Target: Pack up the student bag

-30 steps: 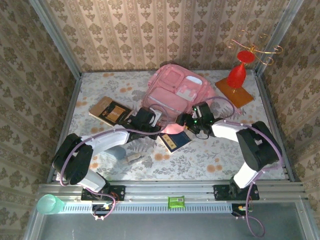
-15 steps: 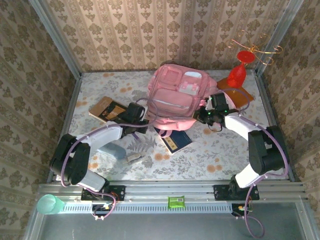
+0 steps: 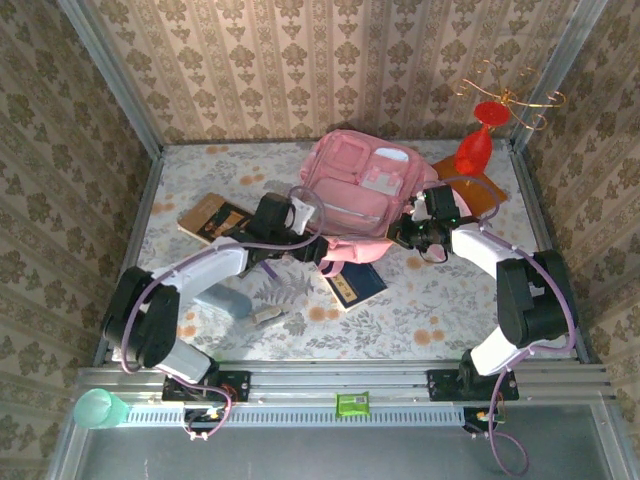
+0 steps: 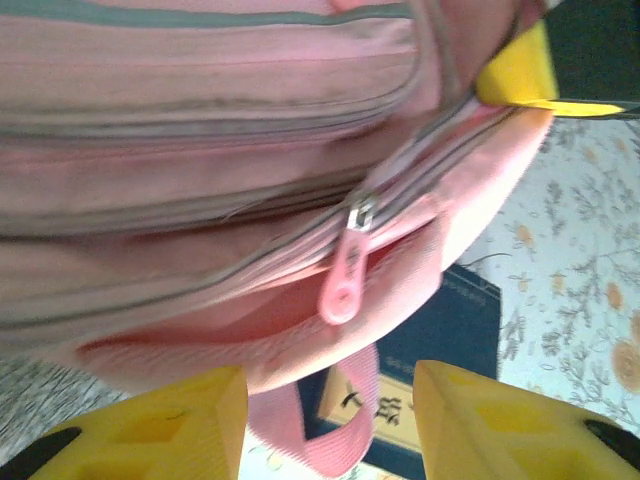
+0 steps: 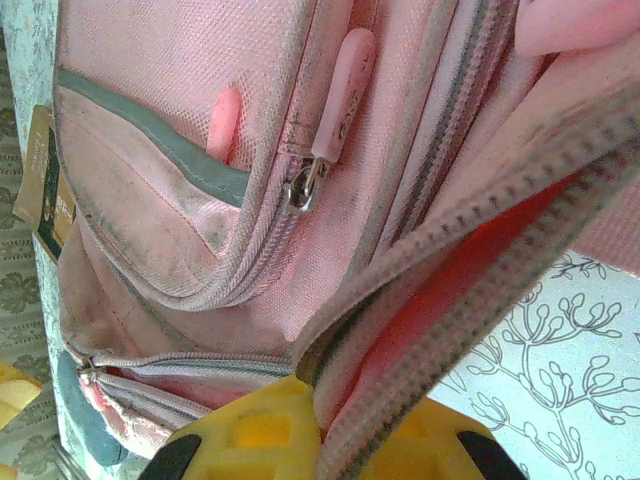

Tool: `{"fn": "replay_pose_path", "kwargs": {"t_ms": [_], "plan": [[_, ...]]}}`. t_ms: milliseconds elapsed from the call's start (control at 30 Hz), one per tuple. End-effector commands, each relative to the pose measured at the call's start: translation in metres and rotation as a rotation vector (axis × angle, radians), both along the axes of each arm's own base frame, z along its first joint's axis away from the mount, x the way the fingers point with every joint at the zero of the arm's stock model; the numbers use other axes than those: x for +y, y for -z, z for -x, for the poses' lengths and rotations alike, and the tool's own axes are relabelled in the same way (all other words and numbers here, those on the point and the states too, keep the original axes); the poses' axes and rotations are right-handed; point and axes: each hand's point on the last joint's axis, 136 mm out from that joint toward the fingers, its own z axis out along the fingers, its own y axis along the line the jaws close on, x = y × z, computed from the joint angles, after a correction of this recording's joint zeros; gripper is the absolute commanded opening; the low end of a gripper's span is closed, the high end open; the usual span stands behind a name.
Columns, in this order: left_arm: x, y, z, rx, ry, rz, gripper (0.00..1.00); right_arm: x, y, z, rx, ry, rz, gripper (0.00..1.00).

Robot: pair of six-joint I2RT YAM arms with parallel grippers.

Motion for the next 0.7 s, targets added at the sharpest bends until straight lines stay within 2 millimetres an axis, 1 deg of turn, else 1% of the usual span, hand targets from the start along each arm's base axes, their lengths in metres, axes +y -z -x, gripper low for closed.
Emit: {"fn": "replay_pose_path", "kwargs": {"t_ms": [0,100,200,300,467,667], "plan": [[-0.020,-0.002,0.008,0.050,0.085,0.031,0.50,0.012,-0.017,-0.011,-0.078,-0.048,-0.046,0.00],[-0.025,0.005,0.002,0.070,0.084,0.015,0.50,0.014,-0.015,-0.012,-0.074,-0.048,-0.055,0.00],[-0.025,0.017,-0.004,0.098,0.063,-0.024,0.49,0.015,-0.014,-0.012,-0.073,-0.048,-0.060,0.00],[-0.027,0.024,-0.006,0.120,0.055,-0.028,0.47,0.015,-0.014,-0.012,-0.073,-0.047,-0.061,0.00],[-0.030,0.032,-0.008,0.151,0.046,-0.036,0.43,0.015,-0.012,-0.012,-0.070,-0.045,-0.066,0.00],[-0.037,0.036,-0.012,0.167,0.046,-0.011,0.43,0.017,-0.010,-0.012,-0.066,-0.048,-0.068,0.00]]}}
